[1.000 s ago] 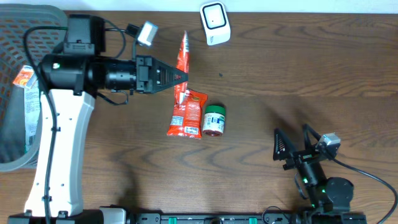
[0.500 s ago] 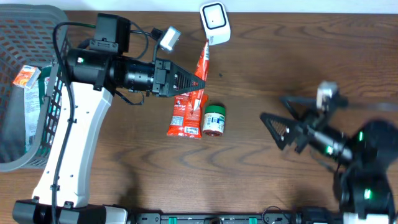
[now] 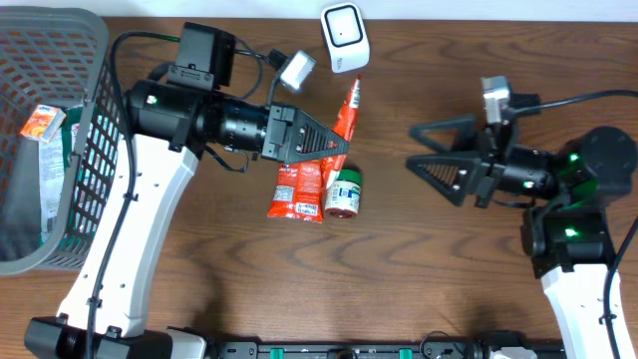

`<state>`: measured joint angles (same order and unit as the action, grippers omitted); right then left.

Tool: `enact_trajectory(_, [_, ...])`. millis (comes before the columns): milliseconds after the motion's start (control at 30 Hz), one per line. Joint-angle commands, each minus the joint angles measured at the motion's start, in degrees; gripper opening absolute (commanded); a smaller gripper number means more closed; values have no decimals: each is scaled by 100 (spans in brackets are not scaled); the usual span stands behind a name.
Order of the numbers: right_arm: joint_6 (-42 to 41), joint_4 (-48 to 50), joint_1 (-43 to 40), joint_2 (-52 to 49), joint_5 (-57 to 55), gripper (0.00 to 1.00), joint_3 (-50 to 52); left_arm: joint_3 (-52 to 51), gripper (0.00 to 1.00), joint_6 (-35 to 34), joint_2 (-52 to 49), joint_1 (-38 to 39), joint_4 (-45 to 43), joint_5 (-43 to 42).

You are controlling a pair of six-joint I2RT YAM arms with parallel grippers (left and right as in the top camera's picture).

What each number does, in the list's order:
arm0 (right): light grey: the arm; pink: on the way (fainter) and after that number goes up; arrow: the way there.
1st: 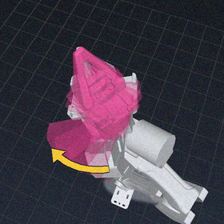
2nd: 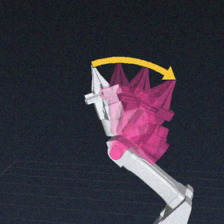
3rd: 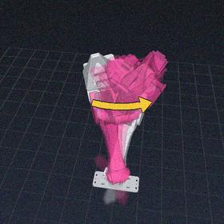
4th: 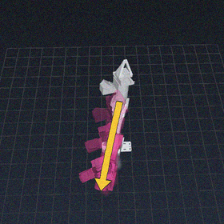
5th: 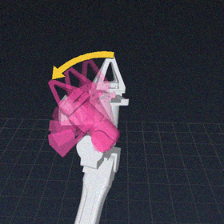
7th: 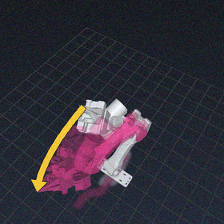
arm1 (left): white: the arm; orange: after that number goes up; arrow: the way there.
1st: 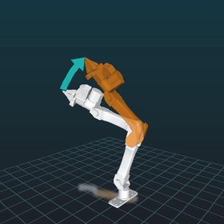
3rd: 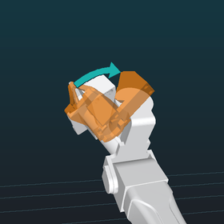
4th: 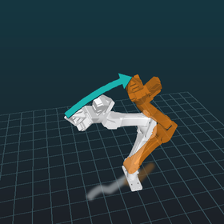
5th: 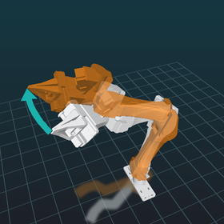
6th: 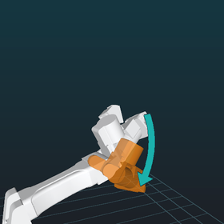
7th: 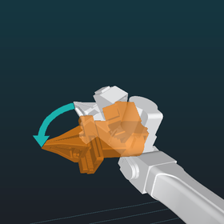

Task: Scan the item barcode
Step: 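Hand the sachet from the left gripper to the right gripper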

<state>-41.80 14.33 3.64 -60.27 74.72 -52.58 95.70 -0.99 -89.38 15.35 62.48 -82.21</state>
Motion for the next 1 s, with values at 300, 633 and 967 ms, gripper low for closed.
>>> enact_trajectory(300, [-26, 96, 1012, -114, -1528, 67, -105, -20, 8, 138, -37, 323, -20, -118])
enact_trajectory(633, [31, 732, 1233, -426, -1534, 46, -103, -20, 8, 138, -37, 476, -22, -118])
enact_trajectory(967, [168, 732, 1233, -527, -1578, 11, -103, -20, 25, 138, -37, 476, -330, -103])
